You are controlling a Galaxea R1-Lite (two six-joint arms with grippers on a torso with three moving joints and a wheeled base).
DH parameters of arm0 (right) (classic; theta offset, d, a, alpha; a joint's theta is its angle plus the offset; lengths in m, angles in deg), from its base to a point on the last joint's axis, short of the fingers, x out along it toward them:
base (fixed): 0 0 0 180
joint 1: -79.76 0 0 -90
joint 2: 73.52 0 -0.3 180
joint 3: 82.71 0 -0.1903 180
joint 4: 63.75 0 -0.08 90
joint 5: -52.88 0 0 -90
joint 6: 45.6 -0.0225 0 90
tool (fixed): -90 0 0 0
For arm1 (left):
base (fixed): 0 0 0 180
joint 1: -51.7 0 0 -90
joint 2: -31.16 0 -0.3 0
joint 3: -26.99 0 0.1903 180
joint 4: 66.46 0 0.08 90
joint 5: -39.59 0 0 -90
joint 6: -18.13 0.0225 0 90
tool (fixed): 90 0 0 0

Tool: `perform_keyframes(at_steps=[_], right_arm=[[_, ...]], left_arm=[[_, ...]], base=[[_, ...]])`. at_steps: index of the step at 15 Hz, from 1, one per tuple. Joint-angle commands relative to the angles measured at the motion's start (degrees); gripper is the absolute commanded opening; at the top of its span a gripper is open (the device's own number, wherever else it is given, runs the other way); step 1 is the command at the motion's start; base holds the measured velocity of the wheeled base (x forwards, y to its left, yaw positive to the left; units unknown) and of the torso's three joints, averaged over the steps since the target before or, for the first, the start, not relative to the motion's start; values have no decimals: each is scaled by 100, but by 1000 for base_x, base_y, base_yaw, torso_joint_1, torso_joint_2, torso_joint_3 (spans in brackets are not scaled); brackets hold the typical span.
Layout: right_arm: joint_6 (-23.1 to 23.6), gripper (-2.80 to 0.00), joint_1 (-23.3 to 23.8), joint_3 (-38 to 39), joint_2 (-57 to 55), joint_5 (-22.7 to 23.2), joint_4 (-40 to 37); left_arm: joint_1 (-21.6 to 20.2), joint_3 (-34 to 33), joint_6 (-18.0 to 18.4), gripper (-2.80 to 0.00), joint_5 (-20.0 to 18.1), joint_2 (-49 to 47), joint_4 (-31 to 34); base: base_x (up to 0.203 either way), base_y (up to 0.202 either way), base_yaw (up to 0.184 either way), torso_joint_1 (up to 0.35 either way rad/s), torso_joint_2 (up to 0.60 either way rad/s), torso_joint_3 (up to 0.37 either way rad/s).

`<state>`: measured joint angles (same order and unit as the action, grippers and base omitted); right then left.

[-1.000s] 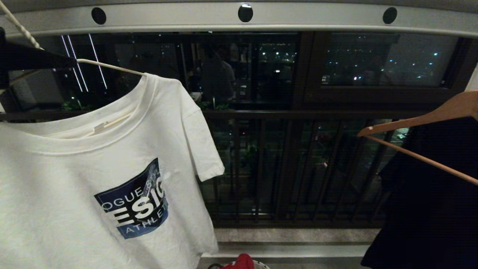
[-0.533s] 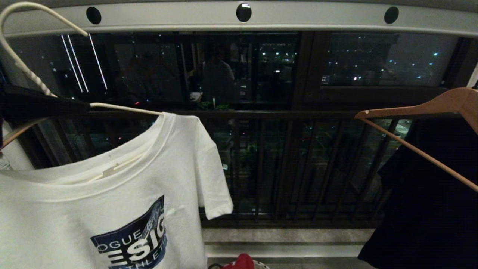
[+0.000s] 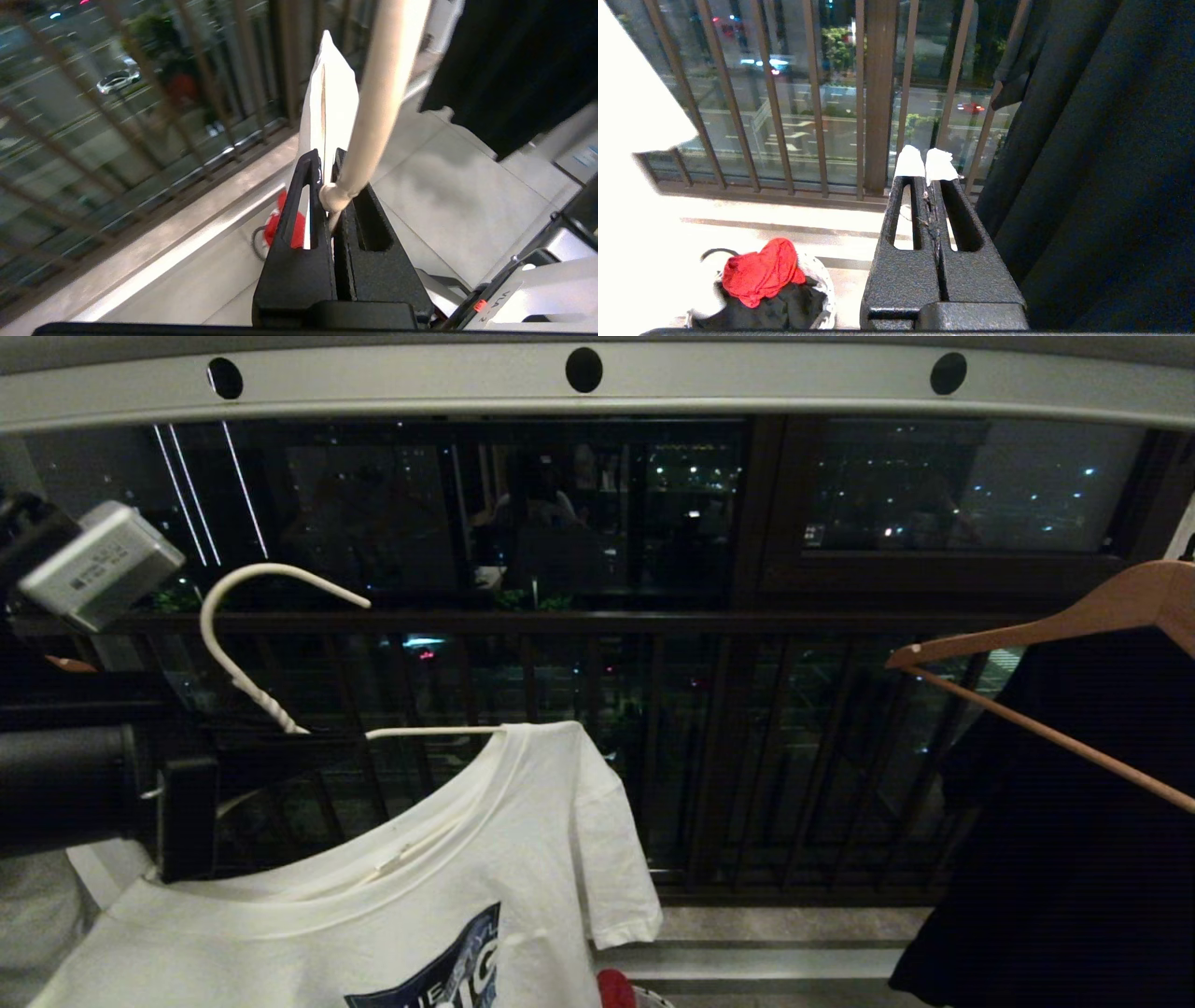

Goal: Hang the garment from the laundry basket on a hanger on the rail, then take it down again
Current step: Take the clothes off the clothes rack

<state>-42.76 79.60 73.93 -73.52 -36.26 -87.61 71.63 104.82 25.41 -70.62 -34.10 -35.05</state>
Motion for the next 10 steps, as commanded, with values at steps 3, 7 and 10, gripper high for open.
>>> perform_keyframes(at_steps=[3, 7, 10], right_arm=[[6, -280, -2, 9, -9, 3, -4], [6, -280, -2, 9, -9, 3, 3], [6, -280, -2, 9, -9, 3, -4]], left_arm=[[576, -952, -9, -280, -13, -879, -1701], [877, -1035, 10, -280, -10, -2093, -2677], [993, -932, 0, -280, 1, -3085, -3519]], base=[[0, 0, 0, 0, 0, 0], [0, 0, 0, 0, 0, 0], [0, 0, 0, 0, 0, 0]])
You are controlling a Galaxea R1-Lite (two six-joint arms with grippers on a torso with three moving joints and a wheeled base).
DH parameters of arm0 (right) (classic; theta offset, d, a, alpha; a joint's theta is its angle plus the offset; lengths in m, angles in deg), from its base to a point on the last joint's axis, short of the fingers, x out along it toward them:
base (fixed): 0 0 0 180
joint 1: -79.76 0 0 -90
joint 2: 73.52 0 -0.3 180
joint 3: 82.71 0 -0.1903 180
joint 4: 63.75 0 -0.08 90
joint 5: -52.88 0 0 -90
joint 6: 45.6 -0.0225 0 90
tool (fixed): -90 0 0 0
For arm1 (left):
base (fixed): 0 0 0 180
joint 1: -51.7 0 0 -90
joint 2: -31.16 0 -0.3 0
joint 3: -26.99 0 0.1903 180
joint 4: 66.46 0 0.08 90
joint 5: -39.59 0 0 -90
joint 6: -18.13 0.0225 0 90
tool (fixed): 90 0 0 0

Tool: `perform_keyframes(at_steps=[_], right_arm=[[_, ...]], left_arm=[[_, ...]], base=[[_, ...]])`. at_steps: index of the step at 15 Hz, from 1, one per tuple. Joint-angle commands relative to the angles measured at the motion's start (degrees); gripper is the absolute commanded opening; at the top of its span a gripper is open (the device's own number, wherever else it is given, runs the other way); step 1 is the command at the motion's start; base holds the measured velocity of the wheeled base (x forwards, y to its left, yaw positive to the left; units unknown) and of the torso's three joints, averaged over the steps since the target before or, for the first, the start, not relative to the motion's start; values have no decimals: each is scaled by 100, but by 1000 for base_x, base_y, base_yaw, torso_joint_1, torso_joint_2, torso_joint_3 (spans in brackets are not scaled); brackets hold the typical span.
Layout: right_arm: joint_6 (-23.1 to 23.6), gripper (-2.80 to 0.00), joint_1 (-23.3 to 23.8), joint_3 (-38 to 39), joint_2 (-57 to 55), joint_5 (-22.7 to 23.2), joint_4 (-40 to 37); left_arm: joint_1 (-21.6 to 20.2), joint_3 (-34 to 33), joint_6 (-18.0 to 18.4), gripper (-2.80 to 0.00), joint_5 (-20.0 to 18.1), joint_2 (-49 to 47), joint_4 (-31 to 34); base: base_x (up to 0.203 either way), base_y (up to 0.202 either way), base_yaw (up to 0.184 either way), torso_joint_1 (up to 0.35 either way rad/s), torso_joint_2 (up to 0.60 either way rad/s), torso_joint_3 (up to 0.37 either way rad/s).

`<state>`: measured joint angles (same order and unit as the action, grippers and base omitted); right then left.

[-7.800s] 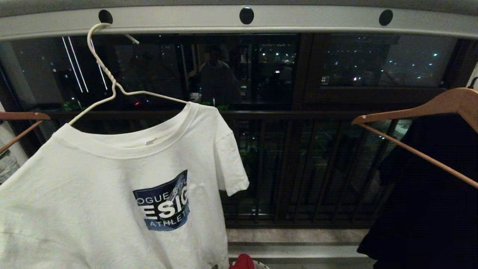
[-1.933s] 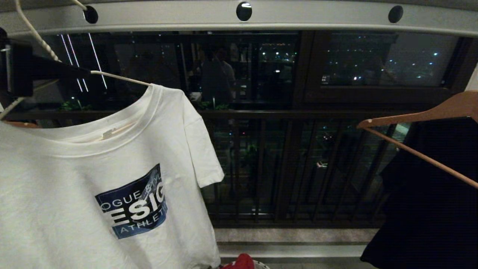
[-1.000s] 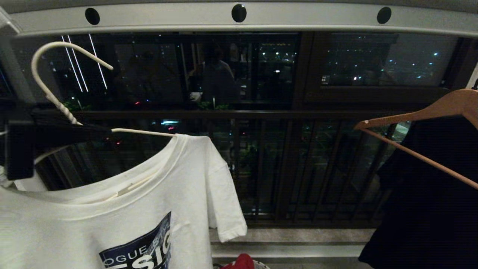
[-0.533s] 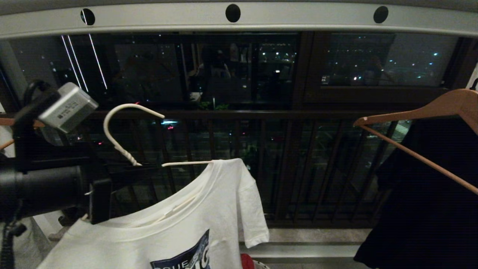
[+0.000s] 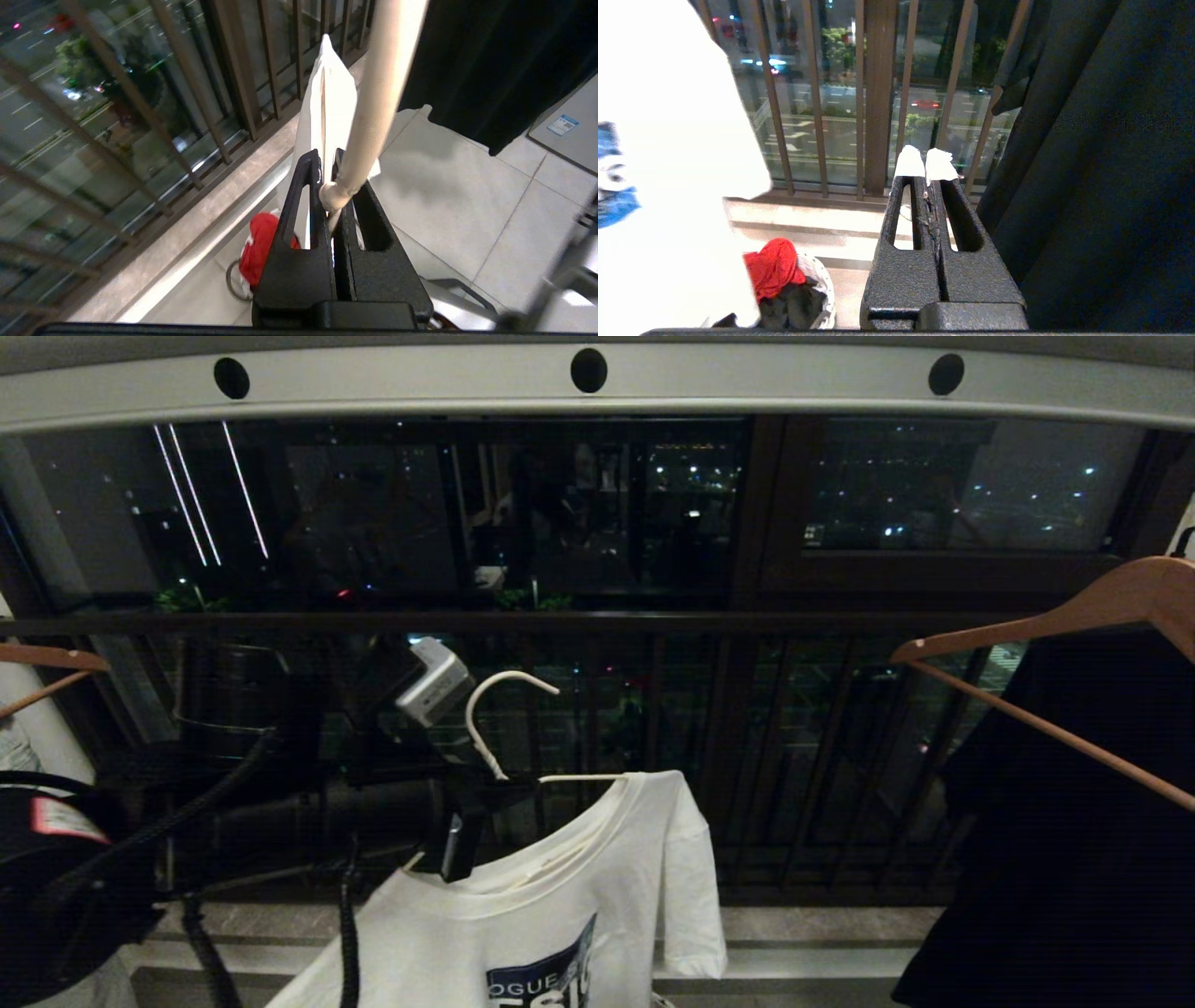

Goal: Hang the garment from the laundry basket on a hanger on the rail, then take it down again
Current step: Take the clothes off the clothes rack

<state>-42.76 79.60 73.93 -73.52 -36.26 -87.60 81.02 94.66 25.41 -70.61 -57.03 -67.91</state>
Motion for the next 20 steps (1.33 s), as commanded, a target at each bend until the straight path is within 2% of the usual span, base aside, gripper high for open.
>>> perform_keyframes(at_steps=[1, 3, 7, 13, 15, 17, 20], right_arm=[[6, -280, -2, 9, -9, 3, 4], [6, -280, -2, 9, -9, 3, 0], [169, -280, -2, 9, -9, 17, -4], [33, -280, -2, 9, -9, 3, 4], [228, -280, -2, 12, -9, -2, -5], [170, -280, -2, -3, -9, -75, 0], [112, -280, -2, -769, -361, -81, -187]], left_arm=[[74, 380, -29, -280, 28, -1077, -329], [31, 690, -198, -280, 58, -1353, -421], [-97, 695, -193, -280, 69, -1452, -436], [-101, 694, -173, -280, 70, -1324, -436], [-93, 677, -174, -280, 69, -1233, -436], [-101, 676, -208, -280, 69, -1128, -436], [-93, 614, -200, -280, 60, -1078, -436]], base=[[0, 0, 0, 0, 0, 0], [0, 0, 0, 0, 0, 0], [0, 0, 0, 0, 0, 0], [0, 0, 0, 0, 0, 0], [0, 0, 0, 0, 0, 0], [0, 0, 0, 0, 0, 0], [0, 0, 0, 0, 0, 0]])
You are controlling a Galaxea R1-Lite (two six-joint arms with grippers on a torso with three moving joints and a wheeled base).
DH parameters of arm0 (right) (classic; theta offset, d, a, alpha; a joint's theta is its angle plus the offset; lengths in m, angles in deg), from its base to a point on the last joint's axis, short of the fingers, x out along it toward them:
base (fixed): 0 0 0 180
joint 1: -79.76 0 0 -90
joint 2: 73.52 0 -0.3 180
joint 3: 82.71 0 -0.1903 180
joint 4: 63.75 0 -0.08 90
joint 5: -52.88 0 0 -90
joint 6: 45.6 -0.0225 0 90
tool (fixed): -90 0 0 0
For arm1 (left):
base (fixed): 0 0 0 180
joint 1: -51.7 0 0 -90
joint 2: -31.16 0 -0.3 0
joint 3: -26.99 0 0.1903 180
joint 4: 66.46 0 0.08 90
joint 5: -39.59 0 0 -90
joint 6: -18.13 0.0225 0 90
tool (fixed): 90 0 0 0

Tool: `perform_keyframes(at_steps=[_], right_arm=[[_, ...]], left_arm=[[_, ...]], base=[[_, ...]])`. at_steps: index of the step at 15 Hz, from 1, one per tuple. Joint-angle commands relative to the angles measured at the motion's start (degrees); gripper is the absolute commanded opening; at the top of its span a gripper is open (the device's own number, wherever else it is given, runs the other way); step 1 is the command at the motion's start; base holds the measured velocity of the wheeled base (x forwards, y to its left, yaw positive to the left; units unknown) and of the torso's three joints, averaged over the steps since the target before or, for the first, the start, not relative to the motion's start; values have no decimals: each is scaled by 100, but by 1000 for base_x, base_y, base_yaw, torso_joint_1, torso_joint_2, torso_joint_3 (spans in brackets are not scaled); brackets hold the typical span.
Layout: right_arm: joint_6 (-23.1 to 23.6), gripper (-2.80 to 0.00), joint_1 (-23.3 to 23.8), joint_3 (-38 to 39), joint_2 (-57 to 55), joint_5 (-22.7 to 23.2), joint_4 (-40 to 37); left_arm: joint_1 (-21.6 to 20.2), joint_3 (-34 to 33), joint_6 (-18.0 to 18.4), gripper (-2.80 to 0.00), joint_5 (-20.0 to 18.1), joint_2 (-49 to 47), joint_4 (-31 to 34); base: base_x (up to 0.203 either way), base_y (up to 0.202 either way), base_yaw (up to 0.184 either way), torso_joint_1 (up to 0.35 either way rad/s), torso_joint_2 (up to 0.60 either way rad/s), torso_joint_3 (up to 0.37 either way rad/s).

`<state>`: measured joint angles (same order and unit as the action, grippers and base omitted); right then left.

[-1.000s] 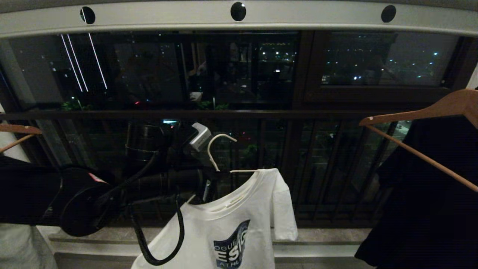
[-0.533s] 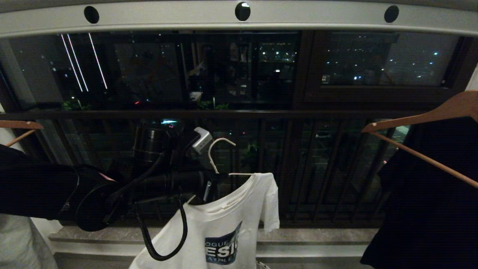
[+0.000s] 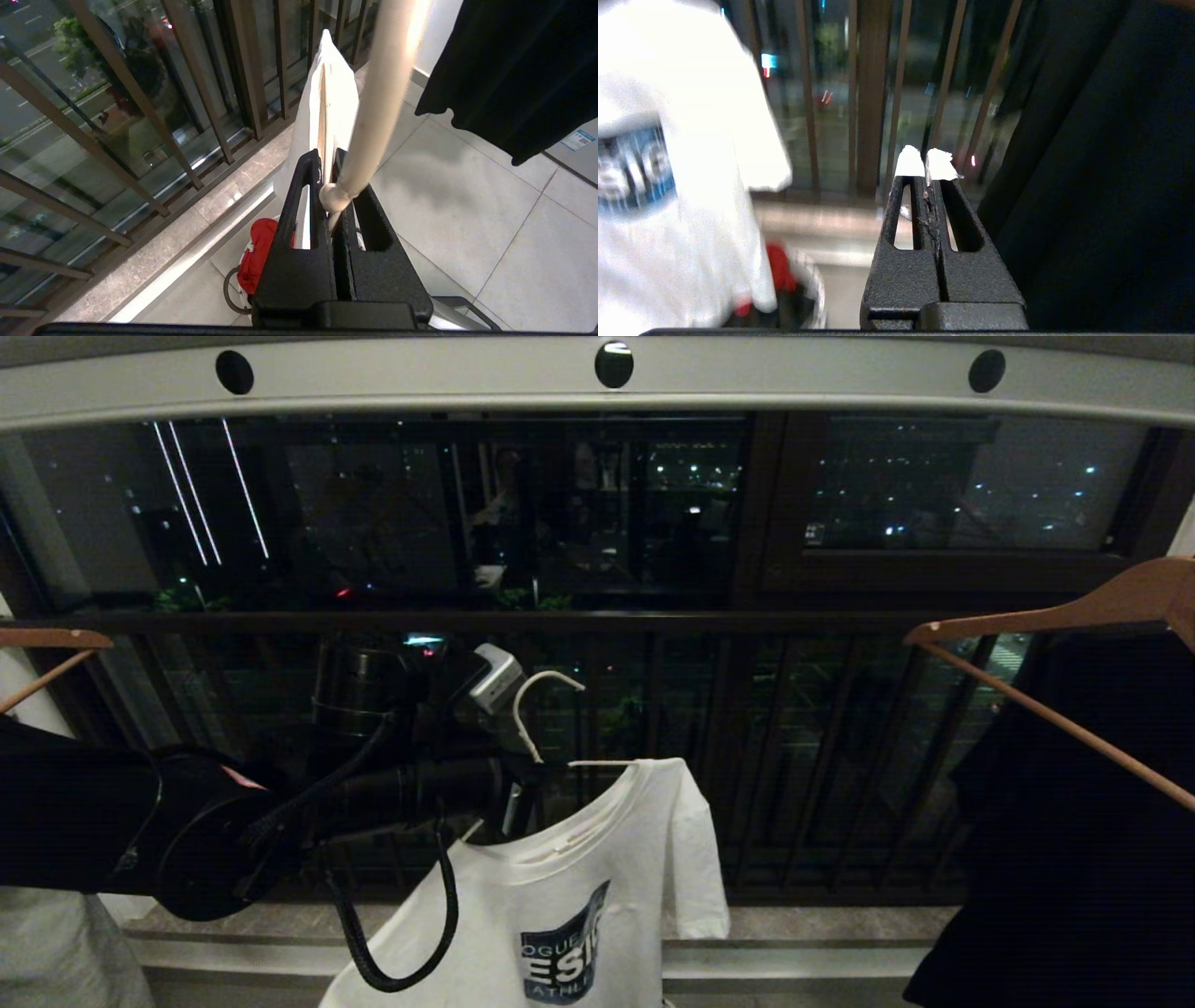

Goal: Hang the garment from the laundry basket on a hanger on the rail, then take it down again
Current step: Take the clothes off the clothes rack

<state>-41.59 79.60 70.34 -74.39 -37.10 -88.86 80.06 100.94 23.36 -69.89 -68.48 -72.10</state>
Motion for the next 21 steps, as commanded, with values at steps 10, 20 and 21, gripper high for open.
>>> perform_keyframes(at_steps=[10, 20, 21], right_arm=[[559, -280, -210, -3920, -4503, 1231, -246], [-1956, -280, -2463, -4586, -8593, 1180, 1932], [-2024, -280, -2485, -4590, -8849, 1190, 2109]], left_arm=[[-5, -4, -4, -280, -3, 32, -17], [-104, 26, 6, -280, -7, 42, -23], [-102, 28, -8, -280, -15, 84, -26]], base=[[0, 0, 0, 0, 0, 0], [0, 0, 0, 0, 0, 0], [0, 0, 0, 0, 0, 0]])
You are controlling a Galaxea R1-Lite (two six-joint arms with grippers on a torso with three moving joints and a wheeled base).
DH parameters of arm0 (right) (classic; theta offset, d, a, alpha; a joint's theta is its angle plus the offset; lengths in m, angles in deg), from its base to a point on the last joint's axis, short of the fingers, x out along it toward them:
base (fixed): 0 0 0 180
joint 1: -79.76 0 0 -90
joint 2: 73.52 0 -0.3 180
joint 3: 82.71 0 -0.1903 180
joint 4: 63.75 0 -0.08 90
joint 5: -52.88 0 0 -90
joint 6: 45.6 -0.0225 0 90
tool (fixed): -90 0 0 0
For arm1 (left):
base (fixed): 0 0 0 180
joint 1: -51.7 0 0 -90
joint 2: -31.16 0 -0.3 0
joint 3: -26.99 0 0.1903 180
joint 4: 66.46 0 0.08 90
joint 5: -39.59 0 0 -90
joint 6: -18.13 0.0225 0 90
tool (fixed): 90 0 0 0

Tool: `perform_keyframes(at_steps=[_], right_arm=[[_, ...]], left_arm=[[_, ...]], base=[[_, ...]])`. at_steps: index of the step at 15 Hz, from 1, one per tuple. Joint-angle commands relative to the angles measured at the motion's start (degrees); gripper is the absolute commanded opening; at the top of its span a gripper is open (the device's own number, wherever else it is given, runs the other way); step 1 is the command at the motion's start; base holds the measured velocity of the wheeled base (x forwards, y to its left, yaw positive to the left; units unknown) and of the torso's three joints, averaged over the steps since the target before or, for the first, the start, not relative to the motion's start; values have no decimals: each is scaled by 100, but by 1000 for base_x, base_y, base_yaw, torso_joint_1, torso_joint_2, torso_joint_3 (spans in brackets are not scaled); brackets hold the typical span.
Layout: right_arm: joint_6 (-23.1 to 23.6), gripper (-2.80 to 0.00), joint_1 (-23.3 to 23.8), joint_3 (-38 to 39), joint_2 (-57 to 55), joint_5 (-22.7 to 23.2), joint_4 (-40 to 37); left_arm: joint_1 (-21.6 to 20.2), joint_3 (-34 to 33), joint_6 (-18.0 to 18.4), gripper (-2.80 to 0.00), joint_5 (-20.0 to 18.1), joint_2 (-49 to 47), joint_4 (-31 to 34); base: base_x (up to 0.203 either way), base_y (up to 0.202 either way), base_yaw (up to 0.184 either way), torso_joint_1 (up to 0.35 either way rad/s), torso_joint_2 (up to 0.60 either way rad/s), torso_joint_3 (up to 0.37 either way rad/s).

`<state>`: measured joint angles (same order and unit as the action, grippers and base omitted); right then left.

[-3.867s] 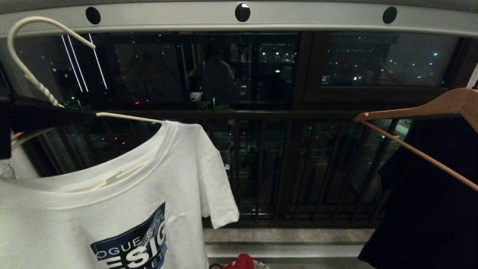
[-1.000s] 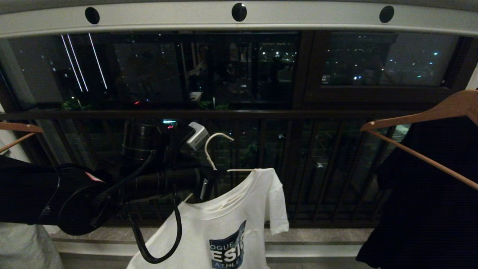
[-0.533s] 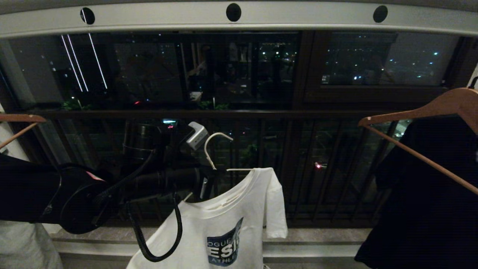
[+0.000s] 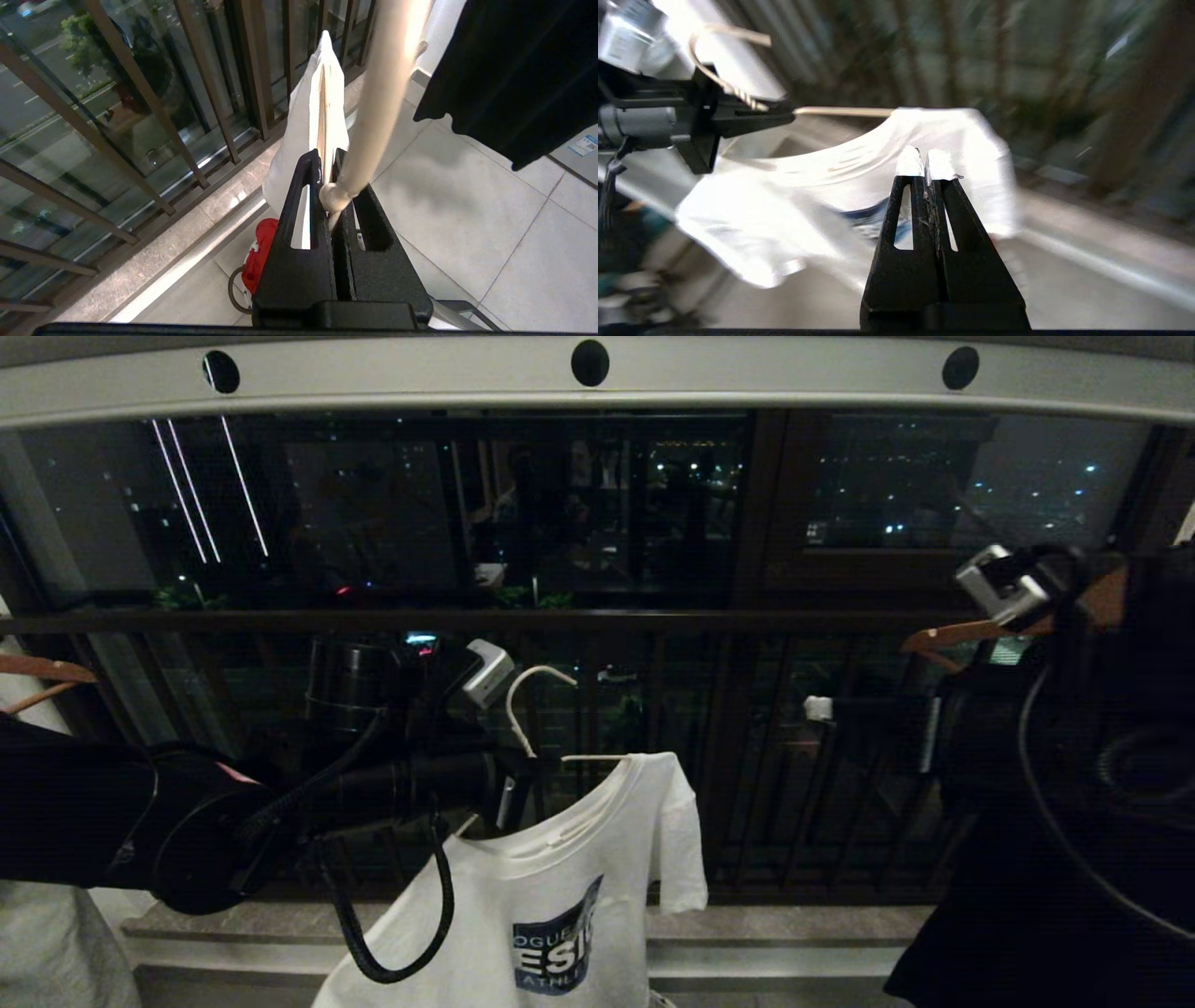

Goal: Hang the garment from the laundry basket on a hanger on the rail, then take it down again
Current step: Take the clothes off the clothes rack

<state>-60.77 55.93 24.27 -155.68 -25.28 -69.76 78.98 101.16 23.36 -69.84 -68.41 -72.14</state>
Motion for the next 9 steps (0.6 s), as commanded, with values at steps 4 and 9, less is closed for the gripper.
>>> perform_keyframes(at_steps=[4, 9], right_arm=[[-139, -280, -282, -288, -1461, 149, 808], [-191, -280, -504, -527, -2267, 70, 823]], left_arm=[[34, 9, -36, -280, -26, 133, -22], [40, 82, -294, -280, -17, 216, -22]], base=[[0, 0, 0, 0, 0, 0], [0, 0, 0, 0, 0, 0]])
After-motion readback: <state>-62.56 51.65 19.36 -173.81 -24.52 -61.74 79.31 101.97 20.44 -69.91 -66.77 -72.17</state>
